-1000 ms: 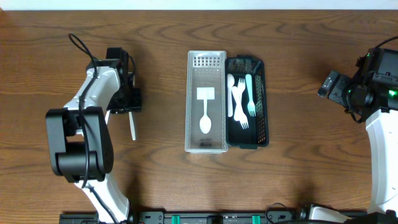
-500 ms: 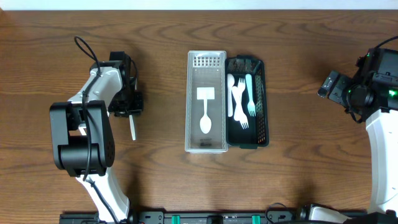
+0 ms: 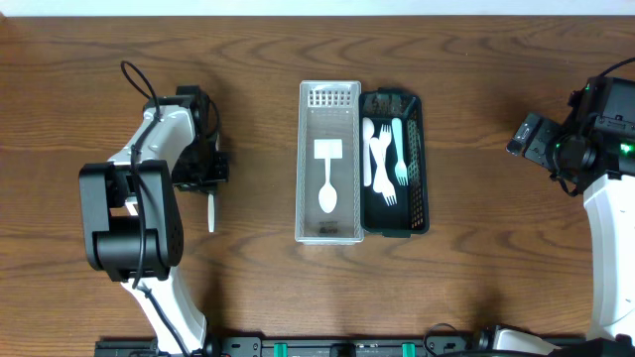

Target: Pack container

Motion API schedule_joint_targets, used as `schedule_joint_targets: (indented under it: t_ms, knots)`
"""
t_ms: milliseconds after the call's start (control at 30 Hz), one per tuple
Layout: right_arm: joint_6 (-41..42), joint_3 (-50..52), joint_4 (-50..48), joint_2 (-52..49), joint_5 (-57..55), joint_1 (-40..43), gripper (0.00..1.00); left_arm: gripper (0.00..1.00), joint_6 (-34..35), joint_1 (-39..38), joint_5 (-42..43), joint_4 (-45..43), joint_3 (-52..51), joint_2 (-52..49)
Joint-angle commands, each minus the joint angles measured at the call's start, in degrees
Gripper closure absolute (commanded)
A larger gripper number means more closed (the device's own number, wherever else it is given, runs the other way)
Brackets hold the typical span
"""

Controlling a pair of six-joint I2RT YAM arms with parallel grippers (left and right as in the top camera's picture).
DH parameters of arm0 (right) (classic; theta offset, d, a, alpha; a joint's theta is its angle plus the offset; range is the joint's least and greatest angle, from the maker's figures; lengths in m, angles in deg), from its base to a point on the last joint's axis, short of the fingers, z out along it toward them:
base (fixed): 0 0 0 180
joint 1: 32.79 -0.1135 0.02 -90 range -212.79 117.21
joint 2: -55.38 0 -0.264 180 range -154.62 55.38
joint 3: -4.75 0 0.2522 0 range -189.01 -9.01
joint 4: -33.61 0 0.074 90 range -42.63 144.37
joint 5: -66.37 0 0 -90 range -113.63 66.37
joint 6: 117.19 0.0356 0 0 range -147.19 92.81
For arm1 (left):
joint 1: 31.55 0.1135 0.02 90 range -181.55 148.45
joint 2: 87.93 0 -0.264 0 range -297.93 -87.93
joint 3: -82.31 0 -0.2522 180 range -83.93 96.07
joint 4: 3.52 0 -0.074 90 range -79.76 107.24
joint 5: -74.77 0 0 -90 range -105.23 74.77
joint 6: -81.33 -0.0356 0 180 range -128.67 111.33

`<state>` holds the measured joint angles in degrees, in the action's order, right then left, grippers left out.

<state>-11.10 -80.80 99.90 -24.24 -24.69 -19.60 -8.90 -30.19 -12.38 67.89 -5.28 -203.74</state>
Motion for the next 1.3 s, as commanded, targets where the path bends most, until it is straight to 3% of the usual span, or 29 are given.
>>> schedule_joint_targets:
  t_ms: [0,200,367,600,800,967,1200,1267]
  knots:
    - [-0.07,0.35,0.02,-0.28,-0.44,0.28,0.01,0.94,-0.17,-1.11,2.43,1.86,6.29,5.86]
    - [-0.07,0.35,0.04,-0.28,-0.44,0.28,0.01,0.94,0.07,-6.78,9.25,1.88,10.45,17.62]
    - [-0.07,0.35,0.02,-0.28,-0.44,0.28,0.01,0.94,2.05,-14.93,9.66,1.64,10.45,23.15]
    - [-0.09,0.35,0.04,-0.28,-0.44,0.28,0.01,0.94,8.61,-23.63,9.6,-4.31,6.99,20.37]
    - [-0.07,0.35,-0.02,-0.28,-0.44,0.28,0.01,0.93,9.9,-27.67,9.62,-7.45,5.64,13.77]
    - [-0.07,0.35,0.02,-0.28,-0.44,0.28,0.01,0.83,9.99,-28.94,9.62,-7.54,5.79,12.46]
    - [-0.09,0.35,0.0,-0.28,-0.44,0.28,0.01,0.41,7.19,-24.63,9.55,-4.04,8.72,19.21]
    - [-0.09,0.35,-0.02,-0.28,-0.44,0.28,0.01,0.37,4.44,-22.05,8.87,-3.15,8.72,21.75]
